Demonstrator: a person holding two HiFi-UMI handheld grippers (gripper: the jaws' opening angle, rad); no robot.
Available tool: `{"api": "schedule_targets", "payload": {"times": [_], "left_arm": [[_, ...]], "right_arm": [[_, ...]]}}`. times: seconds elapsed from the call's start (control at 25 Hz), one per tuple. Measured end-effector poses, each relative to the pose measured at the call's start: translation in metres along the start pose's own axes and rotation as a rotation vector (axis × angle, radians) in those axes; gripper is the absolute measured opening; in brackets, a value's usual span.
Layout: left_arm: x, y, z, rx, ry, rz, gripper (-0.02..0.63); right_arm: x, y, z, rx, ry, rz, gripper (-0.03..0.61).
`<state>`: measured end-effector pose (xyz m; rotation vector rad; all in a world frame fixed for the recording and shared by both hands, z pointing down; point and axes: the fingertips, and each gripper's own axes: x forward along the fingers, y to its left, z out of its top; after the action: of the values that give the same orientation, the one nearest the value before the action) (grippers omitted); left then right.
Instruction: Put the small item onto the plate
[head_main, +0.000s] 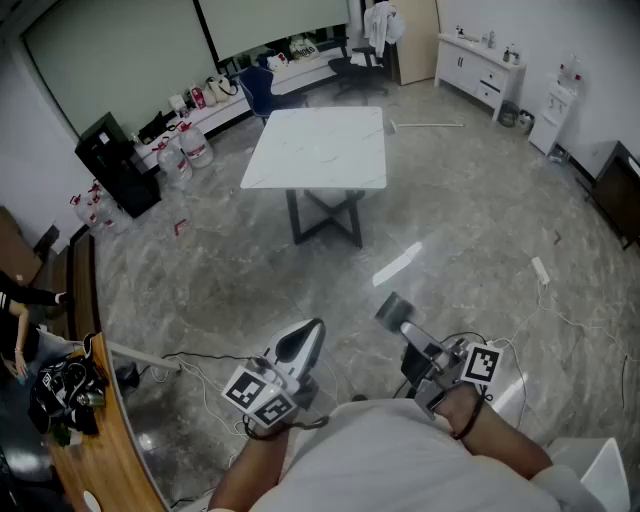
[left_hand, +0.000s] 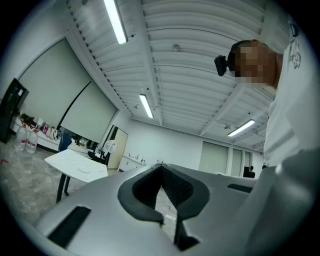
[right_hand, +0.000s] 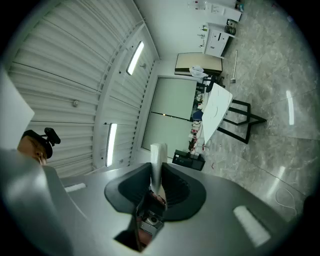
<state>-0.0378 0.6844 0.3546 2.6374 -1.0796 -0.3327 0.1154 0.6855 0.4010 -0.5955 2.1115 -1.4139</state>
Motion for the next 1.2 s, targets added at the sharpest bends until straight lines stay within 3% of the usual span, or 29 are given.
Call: {"api": "schedule_targets", "payload": {"times": [0.76,1.2], "left_arm": [[0.018,-0.004,0.002,0.007,-0.013,-0.047,0.006],[0.045,0.028,0.009,0.035,-0.017,-0.022,0.006]], "right_arm": [[0.005,0.003,0.003,-0.018,-0.017,-0.004,0.071],[0.043,-0.015,0.02,-0.012,0.024,-0.002,0.071]]}}
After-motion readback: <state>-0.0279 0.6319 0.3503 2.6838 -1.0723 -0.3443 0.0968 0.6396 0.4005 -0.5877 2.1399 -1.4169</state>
